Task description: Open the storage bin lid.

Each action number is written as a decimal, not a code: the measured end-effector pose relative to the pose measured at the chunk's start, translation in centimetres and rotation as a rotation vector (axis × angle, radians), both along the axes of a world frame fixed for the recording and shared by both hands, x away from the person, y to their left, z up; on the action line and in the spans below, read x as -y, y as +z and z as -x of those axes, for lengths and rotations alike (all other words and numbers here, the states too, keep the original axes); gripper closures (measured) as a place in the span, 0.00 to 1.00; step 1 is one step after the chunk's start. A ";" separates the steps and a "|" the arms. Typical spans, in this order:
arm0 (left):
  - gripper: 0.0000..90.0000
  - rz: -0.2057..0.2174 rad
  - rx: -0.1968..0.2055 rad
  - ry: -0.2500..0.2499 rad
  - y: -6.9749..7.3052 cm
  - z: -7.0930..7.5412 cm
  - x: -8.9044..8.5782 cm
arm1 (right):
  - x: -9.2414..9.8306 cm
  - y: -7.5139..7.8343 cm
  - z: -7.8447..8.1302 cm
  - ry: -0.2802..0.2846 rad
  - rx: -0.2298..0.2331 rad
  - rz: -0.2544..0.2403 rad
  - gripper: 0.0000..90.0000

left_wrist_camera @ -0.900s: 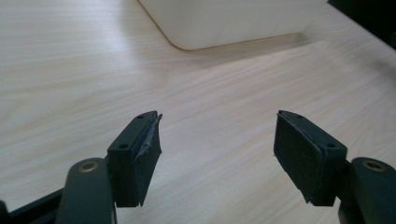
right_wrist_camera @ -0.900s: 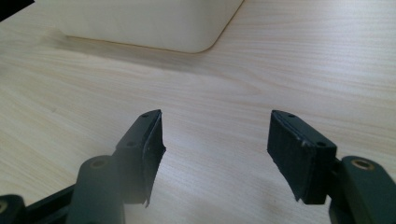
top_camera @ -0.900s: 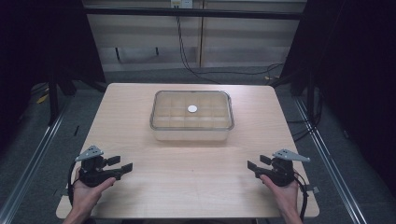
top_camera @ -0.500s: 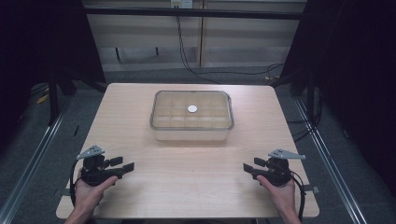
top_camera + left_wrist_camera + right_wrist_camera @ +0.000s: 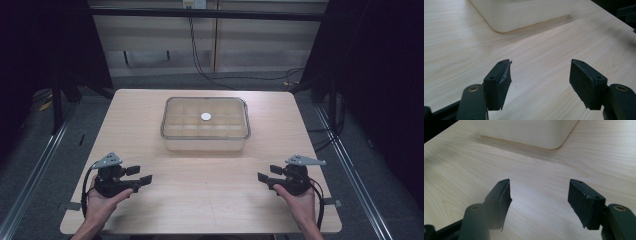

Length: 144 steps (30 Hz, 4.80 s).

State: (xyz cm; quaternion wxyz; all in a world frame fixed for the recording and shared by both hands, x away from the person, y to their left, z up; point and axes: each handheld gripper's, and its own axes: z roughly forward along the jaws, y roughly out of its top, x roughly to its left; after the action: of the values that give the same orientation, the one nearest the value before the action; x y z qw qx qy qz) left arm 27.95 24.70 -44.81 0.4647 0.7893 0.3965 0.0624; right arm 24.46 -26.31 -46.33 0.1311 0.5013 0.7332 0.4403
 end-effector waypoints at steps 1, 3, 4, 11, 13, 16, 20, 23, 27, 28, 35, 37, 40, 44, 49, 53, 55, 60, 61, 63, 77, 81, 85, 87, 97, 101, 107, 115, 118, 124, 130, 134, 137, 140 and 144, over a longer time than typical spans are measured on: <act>0.37 -0.006 0.008 -0.014 0.2 -0.1 0.2 | -0.1 0.1 -0.2 0.003 -0.003 -0.003 0.37; 0.38 0.003 0.012 -0.026 0.5 -0.5 0.5 | -0.3 0.2 -0.5 0.016 -0.007 -0.001 0.37; 0.39 0.006 0.016 -0.038 0.7 -0.7 0.7 | -0.4 0.3 -0.7 0.019 -0.005 0.001 0.37; 0.43 0.019 0.042 -0.046 1.3 -1.8 1.5 | -1.1 1.2 -1.9 0.043 0.013 -0.003 0.36; 0.43 0.015 0.043 -0.044 1.4 -2.0 1.6 | -1.1 1.4 -2.4 0.046 0.014 0.013 0.36; 0.44 -0.003 0.054 -0.044 1.5 -2.4 1.6 | -1.2 1.6 -2.9 0.054 0.016 -0.011 0.36; 0.44 0.010 0.033 -0.042 1.5 -3.6 1.5 | -1.5 1.8 -3.9 0.062 0.025 -0.025 0.38; 0.44 0.004 0.043 -0.032 1.6 -4.2 1.5 | -1.6 2.0 -4.7 0.072 0.029 -0.041 0.38; 0.43 0.011 0.050 -0.009 2.1 -4.9 1.5 | -1.6 2.5 -5.8 0.093 0.035 -0.058 0.36; 0.43 0.009 0.050 -0.012 2.2 -5.0 1.6 | -1.5 2.7 -5.9 0.087 0.035 -0.059 0.36; 0.44 -0.008 0.066 -0.026 3.0 -5.4 2.1 | -1.3 3.3 -6.8 0.091 0.041 -0.102 0.33; 0.44 -0.010 0.064 -0.026 3.1 -5.6 2.0 | -1.3 3.4 -6.9 0.088 0.043 -0.104 0.32; 0.43 0.009 0.068 -0.017 3.6 -6.4 2.1 | -1.1 3.7 -7.5 0.081 0.046 -0.105 0.32; 0.42 0.010 0.075 -0.013 4.3 -7.3 2.3 | -0.9 3.8 -8.5 0.085 0.037 -0.103 0.33; 0.42 0.020 0.074 -0.003 4.7 -8.8 2.1 | -0.8 4.0 -9.9 0.090 0.010 -0.143 0.33; 0.42 0.020 0.057 0.019 4.3 -10.0 1.9 | -1.1 4.3 -10.9 0.090 0.011 -0.133 0.33; 0.42 0.020 0.051 0.028 4.2 -10.7 1.9 | -1.5 4.4 -11.7 0.093 0.001 -0.104 0.33; 0.42 0.005 0.049 0.037 4.3 -11.8 1.8 | -2.0 4.7 -12.8 0.103 -0.005 -0.069 0.33; 0.42 0.001 0.050 0.047 4.3 -12.1 1.8 | -2.1 4.8 -13.1 0.102 -0.007 -0.052 0.33; 0.42 0.003 0.034 0.061 4.0 -13.0 1.6 | -2.4 5.0 -13.9 0.095 -0.011 -0.021 0.32; 0.43 -0.014 0.042 0.051 4.5 -15.7 2.6 | -2.6 4.9 -17.8 0.084 -0.047 0.026 0.32; 0.43 -0.010 0.032 0.049 4.5 -16.7 3.4 | -2.5 5.1 -19.3 0.071 -0.052 0.031 0.31; 0.43 0.010 0.014 0.057 4.1 -17.4 3.6 | -2.4 5.3 -20.2 0.038 -0.044 0.042 0.28; 0.43 0.030 -0.015 0.061 3.4 -17.8 3.8 | -2.3 5.2 -20.7 0.052 -0.063 0.029 0.28; 0.40 -0.039 -0.043 0.077 1.5 -18.6 4.9 | -2.1 3.9 -22.5 0.048 -0.112 0.011 0.32; 0.39 -0.055 -0.049 0.077 1.2 -18.8 5.0 | -2.2 3.6 -23.1 0.040 -0.123 0.031 0.31; 0.38 -0.021 -0.088 0.104 0.5 -19.4 4.9 | -2.9 2.7 -24.2 0.024 -0.162 0.002 0.27; 0.37 -0.007 -0.102 0.088 -0.1 -19.7 5.4 | -2.9 2.0 -24.6 0.035 -0.183 -0.023 0.27; 0.41 0.002 -0.101 0.061 -0.1 -19.7 5.5 | -3.1 1.9 -24.6 0.041 -0.175 -0.021 0.27; 0.37 0.010 -0.112 0.068 -0.3 -20.0 6.1 | -3.6 1.2 -24.8 0.055 -0.181 -0.031 0.25; 0.34 0.004 -0.134 0.052 -0.3 -20.2 6.3 | -3.7 1.2 -24.8 0.056 -0.180 -0.028 0.25; 0.33 0.004 -0.137 0.063 -0.3 -20.2 6.5 | -3.7 1.3 -24.9 0.060 -0.185 -0.021 0.25; 0.34 -0.005 -0.136 0.057 -0.2 -20.3 6.3 | -3.7 1.3 -24.8 0.063 -0.179 -0.017 0.25; 0.36 0.008 -0.140 0.060 -0.3 -20.3 6.2 | -3.7 1.4 -24.8 0.065 -0.169 -0.010 0.25; 0.36 0.007 -0.126 0.065 -0.3 -20.1 6.1 | -3.8 1.4 -24.6 0.062 -0.157 0.000 0.25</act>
State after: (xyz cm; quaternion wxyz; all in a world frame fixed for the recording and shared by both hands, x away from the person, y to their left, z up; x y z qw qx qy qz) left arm 48.01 18.59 -45.14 0.4395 0.7766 0.4507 0.0262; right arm 49.09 -22.55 -44.90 0.0595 0.5116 0.7563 0.4034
